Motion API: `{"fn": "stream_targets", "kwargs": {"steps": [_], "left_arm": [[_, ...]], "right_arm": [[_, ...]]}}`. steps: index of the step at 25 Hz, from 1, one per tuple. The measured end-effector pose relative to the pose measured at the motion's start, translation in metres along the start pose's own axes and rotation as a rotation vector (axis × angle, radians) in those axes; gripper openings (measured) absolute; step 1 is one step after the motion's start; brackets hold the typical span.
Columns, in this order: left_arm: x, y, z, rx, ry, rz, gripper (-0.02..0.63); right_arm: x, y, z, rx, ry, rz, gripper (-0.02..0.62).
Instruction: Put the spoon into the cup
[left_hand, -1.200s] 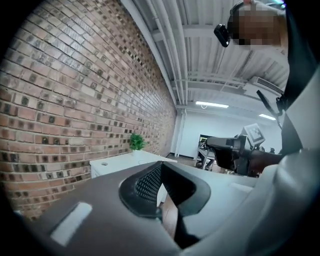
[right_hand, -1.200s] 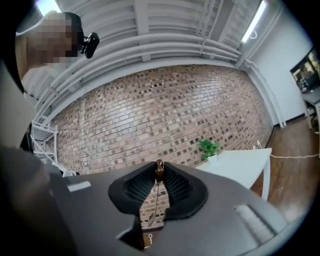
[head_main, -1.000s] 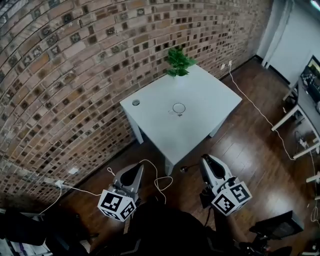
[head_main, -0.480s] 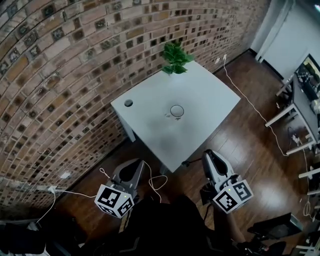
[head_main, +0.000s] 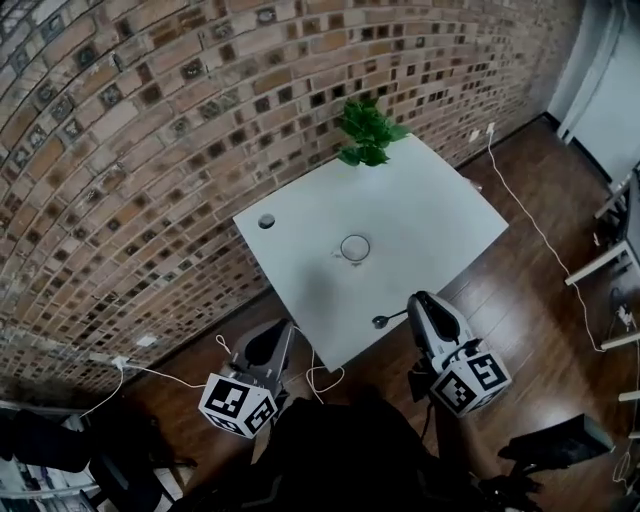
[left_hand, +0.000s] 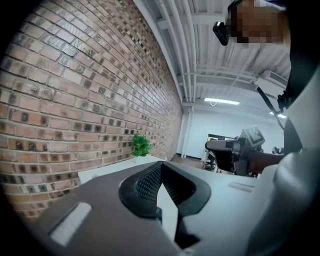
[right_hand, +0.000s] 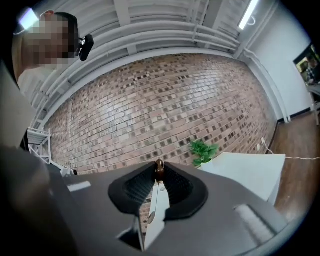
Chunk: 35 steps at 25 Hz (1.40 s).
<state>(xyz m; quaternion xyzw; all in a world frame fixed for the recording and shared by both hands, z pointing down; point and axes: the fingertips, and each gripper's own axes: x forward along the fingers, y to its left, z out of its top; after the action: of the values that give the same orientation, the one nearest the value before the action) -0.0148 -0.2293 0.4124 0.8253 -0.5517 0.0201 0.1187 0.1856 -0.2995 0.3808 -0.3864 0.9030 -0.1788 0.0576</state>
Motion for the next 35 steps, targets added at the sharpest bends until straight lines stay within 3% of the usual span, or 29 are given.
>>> {"fn": "stream_targets", "kwargs": {"steps": [5,12,23,27,35], "left_arm": [[0.024,-0.02,0.0,-0.015,-0.001,0.072,-0.008],[0.035,0.001,0.003,-0.017,0.008,0.102,-0.008],[0.054,0.058,0.009,-0.047,-0.009,0.052,-0.008],[0.065,0.066,0.014,-0.024,0.005,0.028,-0.008],[0.093,0.05,0.006,-0.051,0.041,0.114,-0.008]], "right_arm": [[0.013,-0.032,0.015,-0.012,0.016,0.081,0.058],[0.052,-0.05,0.02,0.017,0.024,0.079,0.058],[0.105,-0.048,0.017,-0.022,0.039,0.001,0.058],[0.115,-0.053,0.01,-0.031,0.059,-0.002,0.058],[0.144,-0.086,-0.007,-0.023,0.137,0.103,0.058]]}}
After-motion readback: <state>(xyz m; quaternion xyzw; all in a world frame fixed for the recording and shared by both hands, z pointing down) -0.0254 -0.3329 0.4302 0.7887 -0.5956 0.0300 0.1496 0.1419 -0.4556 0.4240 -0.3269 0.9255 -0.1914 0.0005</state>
